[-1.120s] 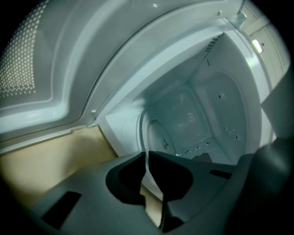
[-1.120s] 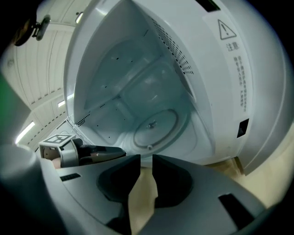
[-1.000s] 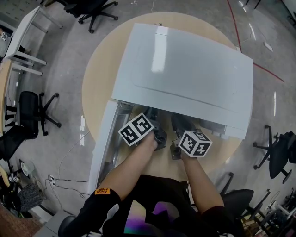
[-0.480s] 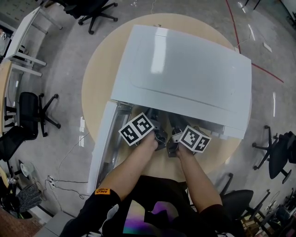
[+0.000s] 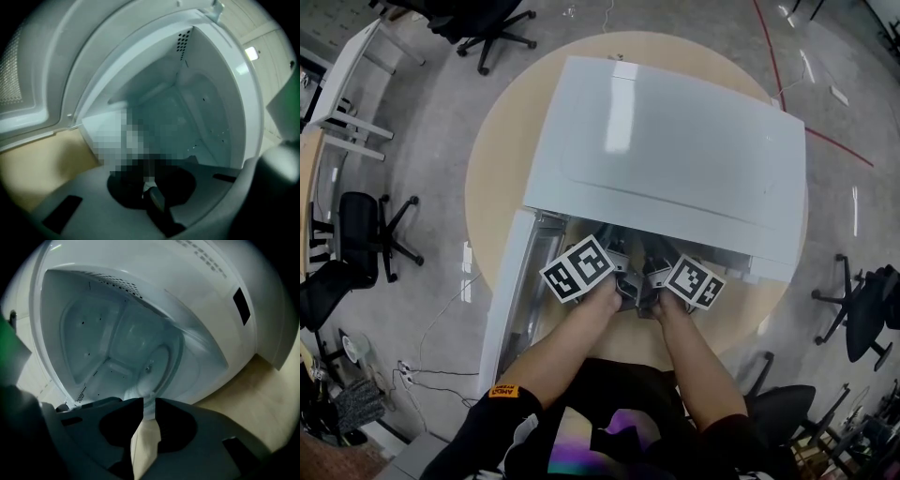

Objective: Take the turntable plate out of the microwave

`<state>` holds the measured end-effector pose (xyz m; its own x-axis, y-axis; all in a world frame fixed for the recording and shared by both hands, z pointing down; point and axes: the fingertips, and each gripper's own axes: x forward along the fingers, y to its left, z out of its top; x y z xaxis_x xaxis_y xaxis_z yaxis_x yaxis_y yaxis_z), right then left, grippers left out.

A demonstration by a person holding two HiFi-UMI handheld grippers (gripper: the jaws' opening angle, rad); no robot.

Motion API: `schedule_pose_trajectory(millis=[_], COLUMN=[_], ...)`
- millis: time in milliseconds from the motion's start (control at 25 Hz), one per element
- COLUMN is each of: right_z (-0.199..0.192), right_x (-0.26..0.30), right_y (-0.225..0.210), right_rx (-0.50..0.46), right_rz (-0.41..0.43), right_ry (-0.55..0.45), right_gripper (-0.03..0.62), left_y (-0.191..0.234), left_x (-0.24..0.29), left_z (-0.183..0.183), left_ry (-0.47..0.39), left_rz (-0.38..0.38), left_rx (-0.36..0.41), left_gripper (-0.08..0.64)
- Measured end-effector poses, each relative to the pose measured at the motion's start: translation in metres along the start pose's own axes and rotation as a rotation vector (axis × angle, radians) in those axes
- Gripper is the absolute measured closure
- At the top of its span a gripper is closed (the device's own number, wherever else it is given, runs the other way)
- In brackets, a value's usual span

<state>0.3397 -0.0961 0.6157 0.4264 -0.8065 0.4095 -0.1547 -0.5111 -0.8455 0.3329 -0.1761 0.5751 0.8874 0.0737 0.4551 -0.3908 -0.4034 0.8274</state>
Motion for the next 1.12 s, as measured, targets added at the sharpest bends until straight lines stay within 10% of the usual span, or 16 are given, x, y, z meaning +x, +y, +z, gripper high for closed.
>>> schedule_pose_trajectory(millis=[960,1120], right_z=[0.018,0.010], right_x=[-0.002,-0.004], right_y=[0.013,0.004], right_rx=[0.027,0.075], right_rz=[0.077,0.062], right_ry=[-0.048,-0.029], right_gripper=[0.526,0.526], left_y=[0.029,0.004], left_x=[0.013,0.014], left_z=[-0.003,0.004], left_ry=[-0.006,-0.029], left_rz=[0.024,-0.077], left_rx=[-0.141,-0.113], left_gripper=[0.465,0.515])
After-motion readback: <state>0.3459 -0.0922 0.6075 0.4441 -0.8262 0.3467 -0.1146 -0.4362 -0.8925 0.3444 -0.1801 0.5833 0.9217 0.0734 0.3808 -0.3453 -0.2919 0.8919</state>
